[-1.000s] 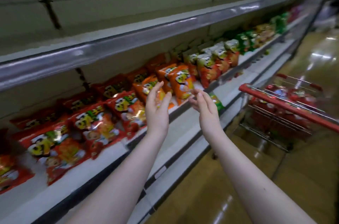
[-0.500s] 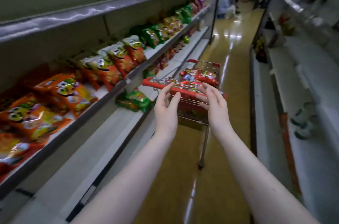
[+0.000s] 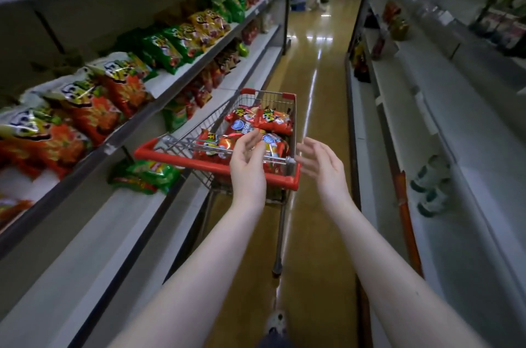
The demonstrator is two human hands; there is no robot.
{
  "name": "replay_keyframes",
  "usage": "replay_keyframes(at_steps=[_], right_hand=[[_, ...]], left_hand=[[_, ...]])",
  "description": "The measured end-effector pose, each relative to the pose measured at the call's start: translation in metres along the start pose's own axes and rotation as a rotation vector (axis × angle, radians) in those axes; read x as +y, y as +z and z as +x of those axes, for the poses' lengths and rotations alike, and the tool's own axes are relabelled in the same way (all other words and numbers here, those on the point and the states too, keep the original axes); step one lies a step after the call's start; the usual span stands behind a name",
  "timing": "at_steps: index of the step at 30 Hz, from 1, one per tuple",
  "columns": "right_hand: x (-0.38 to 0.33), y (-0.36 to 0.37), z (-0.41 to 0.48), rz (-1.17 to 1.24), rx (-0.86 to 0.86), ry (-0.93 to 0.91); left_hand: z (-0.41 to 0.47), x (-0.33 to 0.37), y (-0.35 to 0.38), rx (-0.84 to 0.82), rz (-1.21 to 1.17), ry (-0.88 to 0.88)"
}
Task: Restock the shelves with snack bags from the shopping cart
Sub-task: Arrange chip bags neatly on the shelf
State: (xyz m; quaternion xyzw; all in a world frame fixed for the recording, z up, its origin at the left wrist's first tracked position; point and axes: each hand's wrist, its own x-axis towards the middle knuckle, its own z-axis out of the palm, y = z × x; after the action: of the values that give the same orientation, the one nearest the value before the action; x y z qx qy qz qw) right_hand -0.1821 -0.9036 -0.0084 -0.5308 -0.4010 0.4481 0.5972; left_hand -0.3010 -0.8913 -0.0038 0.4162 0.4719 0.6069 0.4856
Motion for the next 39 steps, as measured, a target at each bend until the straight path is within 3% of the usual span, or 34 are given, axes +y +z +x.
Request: replay_keyframes(at_steps=[13, 27, 34, 39], right_hand=[[0.052, -0.011, 0.224, -0.071, -0.057, 0.21], [0.101, -0.032, 0.466, -0.102, -0.451, 0.376], [0.132, -0.009, 0.554, -0.238, -0.571, 0.393], [0.165, 0.021, 0.611, -0.358, -0.62, 0.367]], left_hand=[[0.183, -0.085, 0.095, 0.212, 0.01, -0.222], [0.329, -0.149, 0.193, 0.699, 0.049, -0.289], [0.396, -0.169, 0.191, 0.898, 0.005, -0.337], [0.477, -0.207, 0.172, 0.897, -0.014, -0.454]])
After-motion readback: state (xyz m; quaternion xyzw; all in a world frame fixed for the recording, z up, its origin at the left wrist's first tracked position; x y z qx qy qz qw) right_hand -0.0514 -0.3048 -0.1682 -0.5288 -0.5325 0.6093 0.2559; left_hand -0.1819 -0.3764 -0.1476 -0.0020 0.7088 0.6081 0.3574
